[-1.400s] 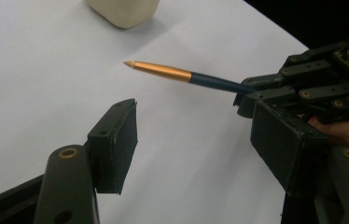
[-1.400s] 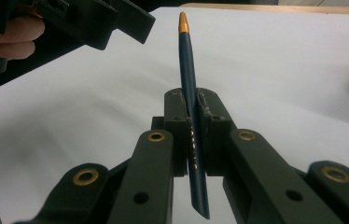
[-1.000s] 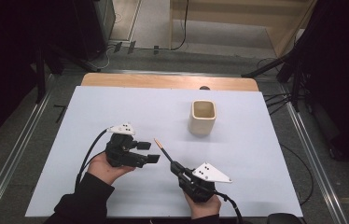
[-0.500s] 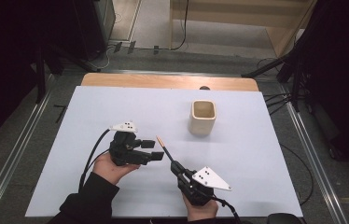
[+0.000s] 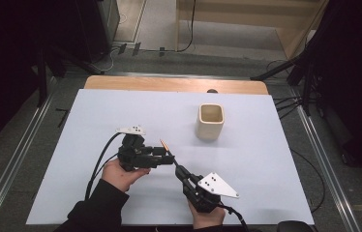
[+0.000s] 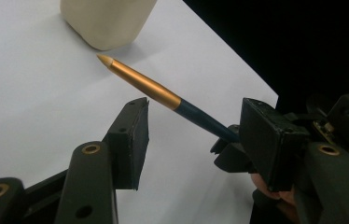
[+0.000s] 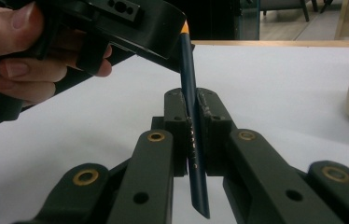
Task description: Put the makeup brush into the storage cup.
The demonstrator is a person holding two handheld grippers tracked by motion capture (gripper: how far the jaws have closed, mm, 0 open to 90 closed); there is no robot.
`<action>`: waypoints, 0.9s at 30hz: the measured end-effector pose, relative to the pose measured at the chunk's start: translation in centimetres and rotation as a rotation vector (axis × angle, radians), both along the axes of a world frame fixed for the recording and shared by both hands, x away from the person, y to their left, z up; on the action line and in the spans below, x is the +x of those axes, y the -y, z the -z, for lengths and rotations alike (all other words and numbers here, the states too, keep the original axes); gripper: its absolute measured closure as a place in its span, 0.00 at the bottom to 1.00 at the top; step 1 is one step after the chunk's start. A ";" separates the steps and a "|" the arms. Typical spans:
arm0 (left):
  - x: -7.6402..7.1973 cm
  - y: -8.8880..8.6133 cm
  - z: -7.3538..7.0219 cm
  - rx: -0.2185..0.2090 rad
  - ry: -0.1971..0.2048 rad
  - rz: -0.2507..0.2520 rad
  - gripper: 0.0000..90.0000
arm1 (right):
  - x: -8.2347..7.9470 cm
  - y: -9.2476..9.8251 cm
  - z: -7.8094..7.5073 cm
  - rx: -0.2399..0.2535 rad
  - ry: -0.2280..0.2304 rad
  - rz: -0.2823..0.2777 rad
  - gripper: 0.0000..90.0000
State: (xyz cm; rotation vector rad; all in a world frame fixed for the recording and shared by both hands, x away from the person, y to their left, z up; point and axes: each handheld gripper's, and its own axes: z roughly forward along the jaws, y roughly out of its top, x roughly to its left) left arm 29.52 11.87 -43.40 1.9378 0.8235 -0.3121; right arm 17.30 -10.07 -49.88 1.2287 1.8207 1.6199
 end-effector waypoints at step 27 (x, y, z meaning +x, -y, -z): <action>0.5 -0.3 0.4 -0.060 -0.080 -0.016 0.84 | 0.6 -1.2 0.4 -0.019 -0.042 -0.073 0.94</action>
